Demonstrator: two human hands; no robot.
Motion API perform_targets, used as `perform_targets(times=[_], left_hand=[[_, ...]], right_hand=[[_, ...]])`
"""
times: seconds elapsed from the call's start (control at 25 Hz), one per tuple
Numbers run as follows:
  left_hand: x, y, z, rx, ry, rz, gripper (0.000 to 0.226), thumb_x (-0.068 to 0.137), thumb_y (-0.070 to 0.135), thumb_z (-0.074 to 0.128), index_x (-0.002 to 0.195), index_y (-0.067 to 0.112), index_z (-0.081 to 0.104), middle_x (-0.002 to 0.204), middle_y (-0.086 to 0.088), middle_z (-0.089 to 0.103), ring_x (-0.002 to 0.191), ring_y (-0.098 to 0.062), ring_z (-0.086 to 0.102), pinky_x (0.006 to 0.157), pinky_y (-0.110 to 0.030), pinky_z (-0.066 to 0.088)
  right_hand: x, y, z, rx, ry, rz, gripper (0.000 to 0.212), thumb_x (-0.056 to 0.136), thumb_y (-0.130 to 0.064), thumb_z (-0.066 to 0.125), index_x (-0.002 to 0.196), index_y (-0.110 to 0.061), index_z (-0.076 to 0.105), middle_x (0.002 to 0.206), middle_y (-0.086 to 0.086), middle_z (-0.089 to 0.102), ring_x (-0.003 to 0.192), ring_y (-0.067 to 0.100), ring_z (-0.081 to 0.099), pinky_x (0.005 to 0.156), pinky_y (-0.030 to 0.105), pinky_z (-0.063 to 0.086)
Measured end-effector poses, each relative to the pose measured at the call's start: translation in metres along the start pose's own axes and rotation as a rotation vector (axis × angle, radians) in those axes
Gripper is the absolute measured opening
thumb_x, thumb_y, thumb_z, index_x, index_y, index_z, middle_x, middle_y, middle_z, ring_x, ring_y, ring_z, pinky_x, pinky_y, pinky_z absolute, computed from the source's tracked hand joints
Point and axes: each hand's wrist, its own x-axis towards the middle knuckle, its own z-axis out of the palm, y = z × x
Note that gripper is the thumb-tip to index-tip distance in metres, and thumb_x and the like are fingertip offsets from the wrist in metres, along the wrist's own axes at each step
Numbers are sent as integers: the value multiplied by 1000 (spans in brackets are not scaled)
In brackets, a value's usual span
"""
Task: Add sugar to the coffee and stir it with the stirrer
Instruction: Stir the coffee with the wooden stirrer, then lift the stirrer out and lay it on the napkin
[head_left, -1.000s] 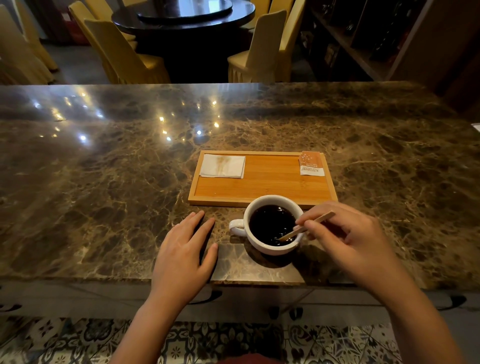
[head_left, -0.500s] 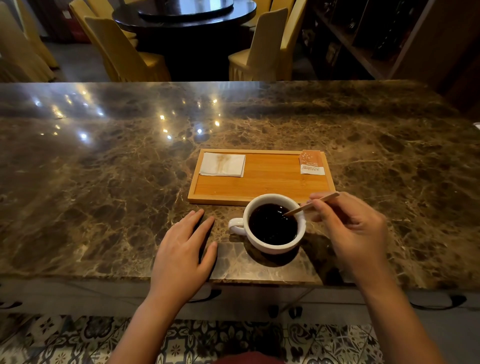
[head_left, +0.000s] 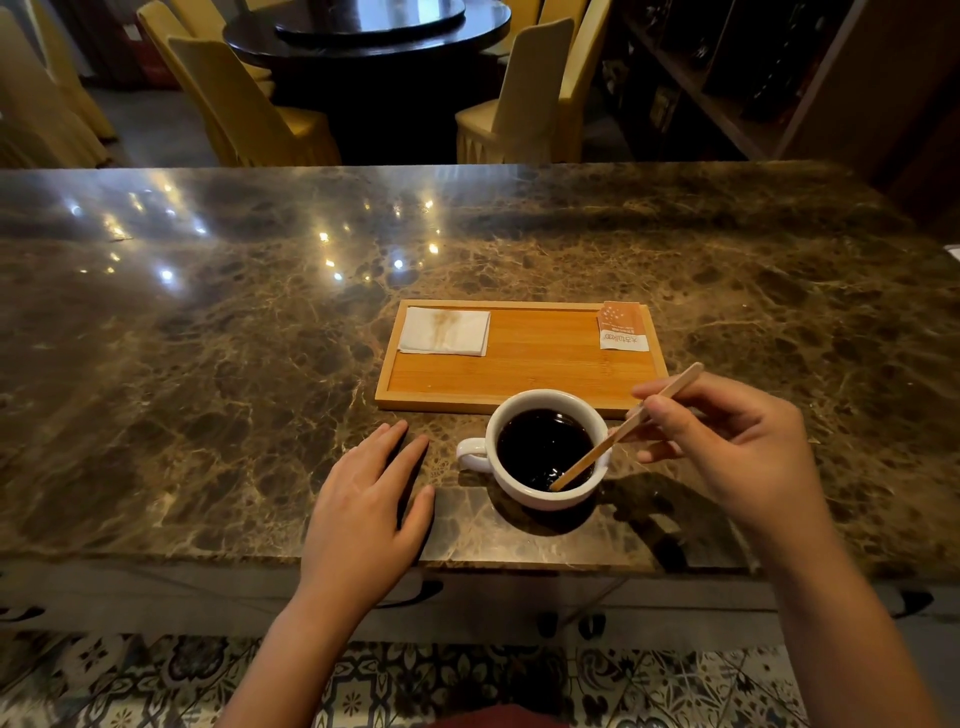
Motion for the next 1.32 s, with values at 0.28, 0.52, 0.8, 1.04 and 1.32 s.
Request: perform_targets(times=[0.28, 0.52, 0.8, 1.04, 1.32], left_hand=[[0, -1, 1, -4, 0, -5, 50, 87, 40, 41, 128, 16, 54, 135, -9, 52, 126, -23, 44, 100, -37, 32], [0, 0, 0, -7, 9, -4, 50, 86, 40, 41, 127, 15, 55, 134, -8, 52, 126, -23, 44, 100, -36, 30], [-1, 1, 0, -4, 15, -14, 50, 86, 40, 41, 127, 15, 56, 134, -8, 53, 125, -22, 45, 100, -35, 30], [-1, 1, 1, -12, 7, -30, 50, 86, 41, 42, 128, 18, 54, 136, -6, 51, 126, -20, 43, 101, -32, 28], [-1, 1, 2, -15, 6, -48, 48, 86, 40, 44, 128, 20, 54, 136, -3, 51, 127, -16, 42, 103, -30, 27]], right_hand=[[10, -5, -5, 97, 144, 33, 11, 84, -7, 56, 88, -6, 66, 72, -7, 74, 66, 14, 71, 53, 18, 55], [19, 2, -12, -48, 146, 42, 13, 86, -9, 57, 82, -16, 67, 73, -11, 74, 69, 14, 71, 55, 19, 56], [56, -12, -14, 76, 134, 128, 14, 90, -15, 51, 90, -16, 65, 71, -6, 75, 67, 12, 71, 58, 19, 57], [114, -5, 15, 108, -44, 115, 13, 90, -12, 54, 93, -12, 66, 80, 7, 73, 73, 16, 72, 62, 21, 57], [152, 22, 90, -490, -339, -765, 22, 85, -19, 57, 100, -6, 68, 86, 13, 73, 75, 23, 70, 65, 35, 59]])
